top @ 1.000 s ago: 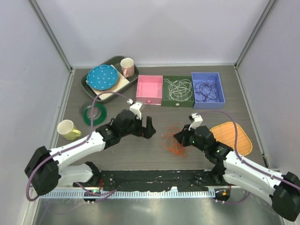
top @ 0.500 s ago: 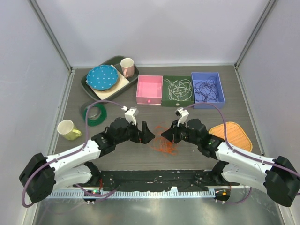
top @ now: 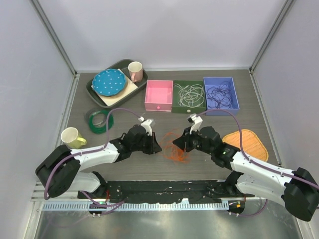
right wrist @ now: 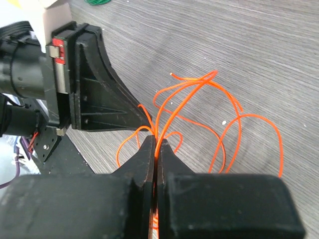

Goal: Untangle the cables

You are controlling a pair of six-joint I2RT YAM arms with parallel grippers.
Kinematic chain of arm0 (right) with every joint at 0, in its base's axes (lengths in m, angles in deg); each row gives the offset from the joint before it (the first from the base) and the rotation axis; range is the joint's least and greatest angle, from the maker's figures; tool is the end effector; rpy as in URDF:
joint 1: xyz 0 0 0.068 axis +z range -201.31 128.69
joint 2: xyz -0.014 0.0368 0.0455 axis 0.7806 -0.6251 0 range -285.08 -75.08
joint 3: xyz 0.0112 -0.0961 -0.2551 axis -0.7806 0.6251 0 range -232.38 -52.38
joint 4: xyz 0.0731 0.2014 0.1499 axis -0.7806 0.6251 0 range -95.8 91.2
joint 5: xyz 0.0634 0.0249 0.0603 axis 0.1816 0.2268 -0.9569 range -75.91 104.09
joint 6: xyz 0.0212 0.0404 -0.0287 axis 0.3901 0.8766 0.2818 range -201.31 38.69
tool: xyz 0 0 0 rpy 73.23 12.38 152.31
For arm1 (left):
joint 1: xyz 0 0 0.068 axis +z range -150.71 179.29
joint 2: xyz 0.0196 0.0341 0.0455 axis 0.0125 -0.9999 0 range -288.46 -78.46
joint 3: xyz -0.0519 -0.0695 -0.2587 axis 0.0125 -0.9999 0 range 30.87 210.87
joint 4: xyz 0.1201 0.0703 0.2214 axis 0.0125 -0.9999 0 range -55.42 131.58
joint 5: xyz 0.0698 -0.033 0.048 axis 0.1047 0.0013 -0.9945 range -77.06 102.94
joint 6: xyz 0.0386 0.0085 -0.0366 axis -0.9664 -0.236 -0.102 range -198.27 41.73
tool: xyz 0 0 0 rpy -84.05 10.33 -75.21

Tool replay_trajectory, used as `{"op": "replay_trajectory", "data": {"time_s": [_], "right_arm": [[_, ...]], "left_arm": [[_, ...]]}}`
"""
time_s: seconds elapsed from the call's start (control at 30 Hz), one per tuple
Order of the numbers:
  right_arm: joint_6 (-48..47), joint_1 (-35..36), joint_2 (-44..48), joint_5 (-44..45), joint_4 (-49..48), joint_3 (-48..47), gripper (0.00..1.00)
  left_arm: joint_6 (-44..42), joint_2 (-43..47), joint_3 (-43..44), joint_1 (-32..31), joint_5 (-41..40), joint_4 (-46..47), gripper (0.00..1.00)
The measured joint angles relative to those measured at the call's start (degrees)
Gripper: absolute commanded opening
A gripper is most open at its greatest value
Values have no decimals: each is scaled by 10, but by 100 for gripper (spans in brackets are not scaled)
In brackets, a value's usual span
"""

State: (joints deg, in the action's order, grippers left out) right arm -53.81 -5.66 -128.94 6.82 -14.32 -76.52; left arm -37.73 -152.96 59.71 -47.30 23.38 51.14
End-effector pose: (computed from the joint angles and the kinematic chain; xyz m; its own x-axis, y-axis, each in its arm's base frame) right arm 0.1427 0.1525 0.2179 -0.5900 0.0518 -0.8058 -0.5855 0.6597 0.4711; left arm 0.1683 -0.1873 0.1704 -0.8375 -0.0448 -0.5446 0.3562 0.7110 -0.6063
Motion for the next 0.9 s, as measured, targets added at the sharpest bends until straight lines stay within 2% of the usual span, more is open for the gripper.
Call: {"op": "replay_trajectory", "data": {"time_s": [0.13, 0.27, 0.33, 0.43, 0.47, 0.57, 0.63, 0.7, 0.8, 0.83, 0.9], "right_arm": [[5, 2, 8, 50, 34, -1, 1], [51, 16, 27, 139, 91, -20, 1], [87, 24, 45, 189, 113, -49, 5], [136, 29, 74, 252, 148, -81, 19], [145, 29, 81, 279, 166, -85, 20], [152, 10, 102, 391, 259, -74, 18], [151, -2, 109, 434, 304, -60, 16], [147, -2, 111, 451, 327, -50, 14], [139, -1, 113, 457, 335, -43, 3], [135, -1, 112, 457, 335, -42, 2], [132, -1, 112, 458, 335, -41, 12]], "left_arm": [[8, 5, 16, -6, -51, -24, 0], [50, 79, 63, -23, -150, -89, 0], [78, 123, 87, -29, -210, -138, 0], [120, 181, 104, -21, -280, -199, 0], [129, 201, 105, -12, -306, -222, 0], [134, 257, 100, 59, -414, -326, 0], [133, 284, 97, 91, -465, -374, 0], [130, 309, 97, 94, -492, -406, 0], [128, 335, 97, 94, -515, -429, 0], [127, 340, 97, 94, -520, -435, 0], [126, 345, 97, 94, -528, -443, 0]]}}
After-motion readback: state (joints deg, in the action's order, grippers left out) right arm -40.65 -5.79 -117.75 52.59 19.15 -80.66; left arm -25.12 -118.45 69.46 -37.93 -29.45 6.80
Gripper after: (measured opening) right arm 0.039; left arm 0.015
